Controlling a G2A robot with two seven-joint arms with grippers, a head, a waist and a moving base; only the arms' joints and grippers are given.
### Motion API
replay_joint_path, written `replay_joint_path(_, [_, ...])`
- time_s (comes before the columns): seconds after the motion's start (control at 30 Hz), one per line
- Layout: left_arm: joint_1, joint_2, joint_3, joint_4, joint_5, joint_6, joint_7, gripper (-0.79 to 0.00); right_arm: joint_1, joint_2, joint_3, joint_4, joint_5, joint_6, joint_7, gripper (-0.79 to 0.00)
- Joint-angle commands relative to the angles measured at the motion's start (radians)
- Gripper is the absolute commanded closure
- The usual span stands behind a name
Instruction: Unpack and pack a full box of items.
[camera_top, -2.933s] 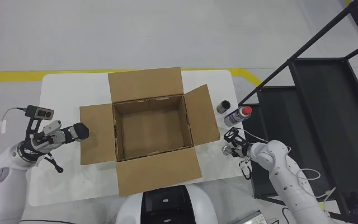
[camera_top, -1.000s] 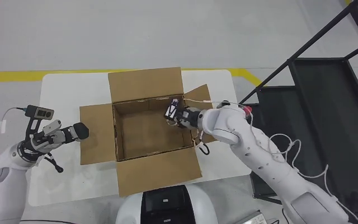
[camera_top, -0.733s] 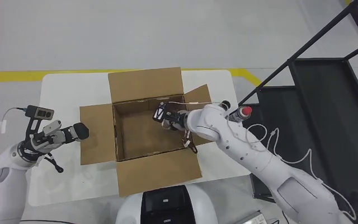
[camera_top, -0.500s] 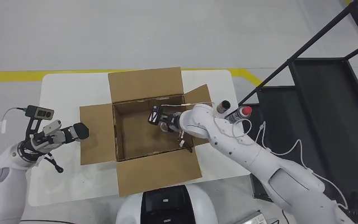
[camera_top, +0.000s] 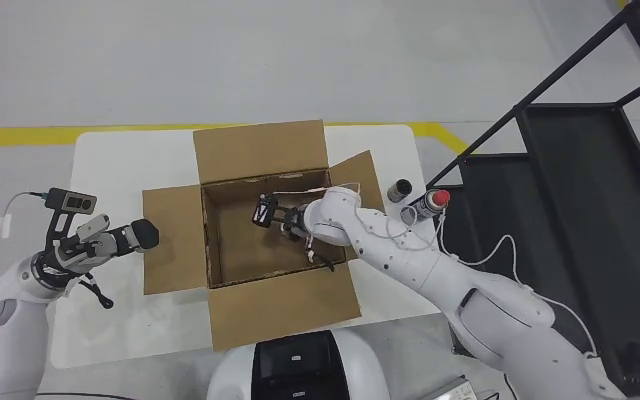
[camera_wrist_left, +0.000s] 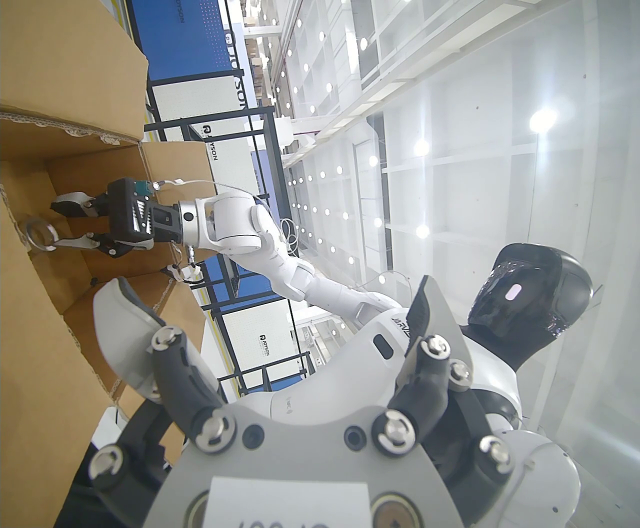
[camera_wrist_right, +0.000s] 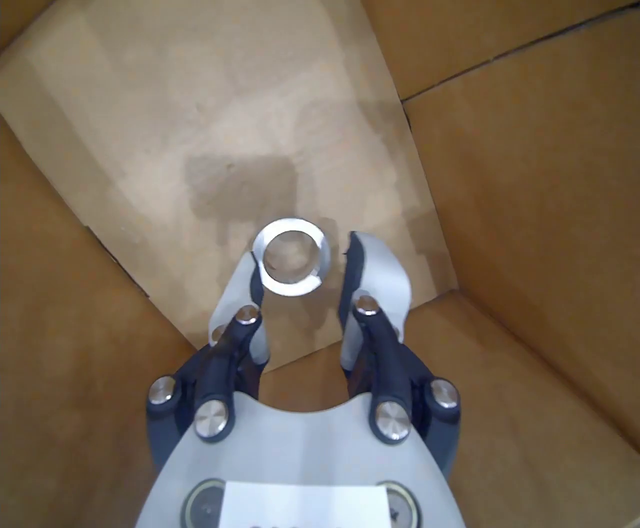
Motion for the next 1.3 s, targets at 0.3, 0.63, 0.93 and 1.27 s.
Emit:
replay_joint_path(0.3, [0.000, 0.000, 0.000, 0.000, 0.000, 0.000, 0.000, -0.785, -0.248, 0.158, 0.370, -0.435, 0.028, -0.314, -0.156, -0.785])
replay_joint_path(0.63, [0.000, 0.000, 0.000, 0.000, 0.000, 0.000, 0.000, -0.785, -0.733, 0.270, 0.925, -0.848, -0.067, -0.419, -0.540, -0.785])
replay_joint_path(0.93, [0.000, 0.000, 0.000, 0.000, 0.000, 0.000, 0.000, -0.785, -1.028, 0.282, 1.232, -0.797, -0.054, -0.384, -0.899, -0.785])
replay_joint_path(1.27, [0.000, 0.000, 0.000, 0.000, 0.000, 0.000, 0.000, -0.785, -1.028, 0.282, 1.232, -0.797, -0.054, -0.384, -0.899, -0.785])
